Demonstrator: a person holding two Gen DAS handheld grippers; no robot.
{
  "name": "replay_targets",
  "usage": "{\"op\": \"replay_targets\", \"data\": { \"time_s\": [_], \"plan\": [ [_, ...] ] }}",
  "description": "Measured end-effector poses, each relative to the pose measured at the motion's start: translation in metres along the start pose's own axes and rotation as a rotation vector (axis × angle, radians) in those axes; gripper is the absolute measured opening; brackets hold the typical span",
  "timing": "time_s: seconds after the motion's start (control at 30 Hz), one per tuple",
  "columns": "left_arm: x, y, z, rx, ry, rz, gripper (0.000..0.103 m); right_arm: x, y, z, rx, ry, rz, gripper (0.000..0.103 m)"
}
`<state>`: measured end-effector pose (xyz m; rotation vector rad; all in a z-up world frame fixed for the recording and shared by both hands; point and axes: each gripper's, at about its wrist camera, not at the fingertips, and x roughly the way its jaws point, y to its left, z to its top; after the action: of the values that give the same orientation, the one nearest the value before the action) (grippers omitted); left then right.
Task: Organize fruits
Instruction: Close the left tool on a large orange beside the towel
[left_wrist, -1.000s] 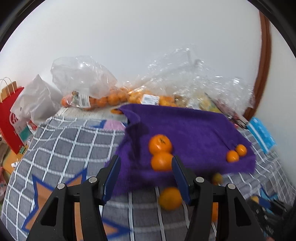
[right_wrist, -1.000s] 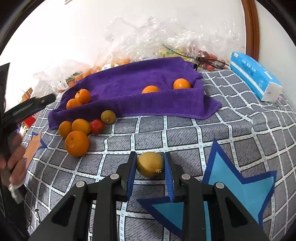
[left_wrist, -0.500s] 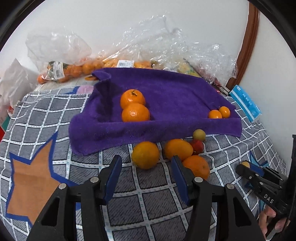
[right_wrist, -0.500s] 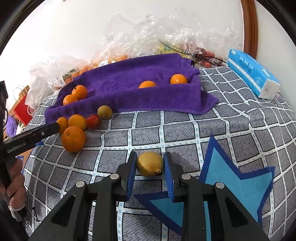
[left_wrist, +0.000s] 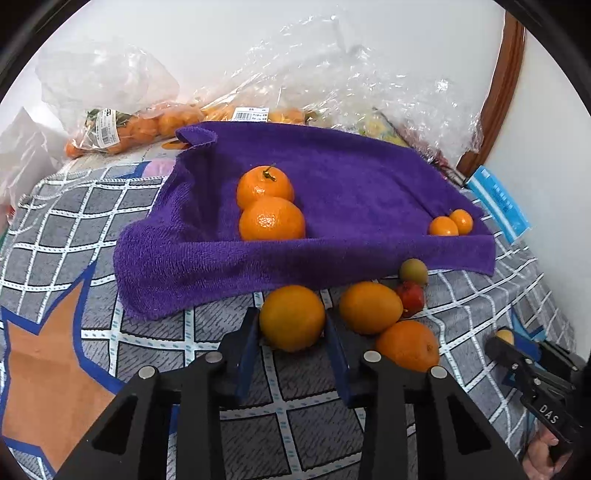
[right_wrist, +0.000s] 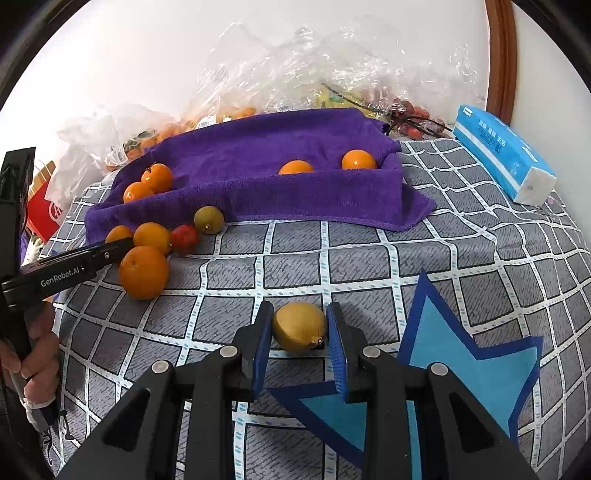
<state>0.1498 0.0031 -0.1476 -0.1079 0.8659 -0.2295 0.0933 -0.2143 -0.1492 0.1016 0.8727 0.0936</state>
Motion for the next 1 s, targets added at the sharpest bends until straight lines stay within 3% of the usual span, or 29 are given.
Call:
{"op": "replay_targets", "data": {
  "time_s": [0.23,0.43,0.9,1.0],
  "plan": [
    [-0.012,0.010,-0.002,-0.067,-0.064,-0.027,0.033,-0.009,-0.007,-0.001,0.035,-0.044,0.026,0.029],
    [-0.022,0.016,-0.004,-0.104,-0.113,0.001,0.033,-0.015,-0.007,-0.001,0.045,-0.073,0.027,0.029],
    [-0.042,0.006,-0.004,-0.050,-0.233,0.061,0.033,-0.024,-0.002,-0.001,0.024,-0.116,0.015,0.029],
    [-0.047,0.006,-0.001,-0.048,-0.232,0.036,0.033,-0.029,0.006,0.003,-0.009,-0.119,0.000,0.029]
  ]
}}
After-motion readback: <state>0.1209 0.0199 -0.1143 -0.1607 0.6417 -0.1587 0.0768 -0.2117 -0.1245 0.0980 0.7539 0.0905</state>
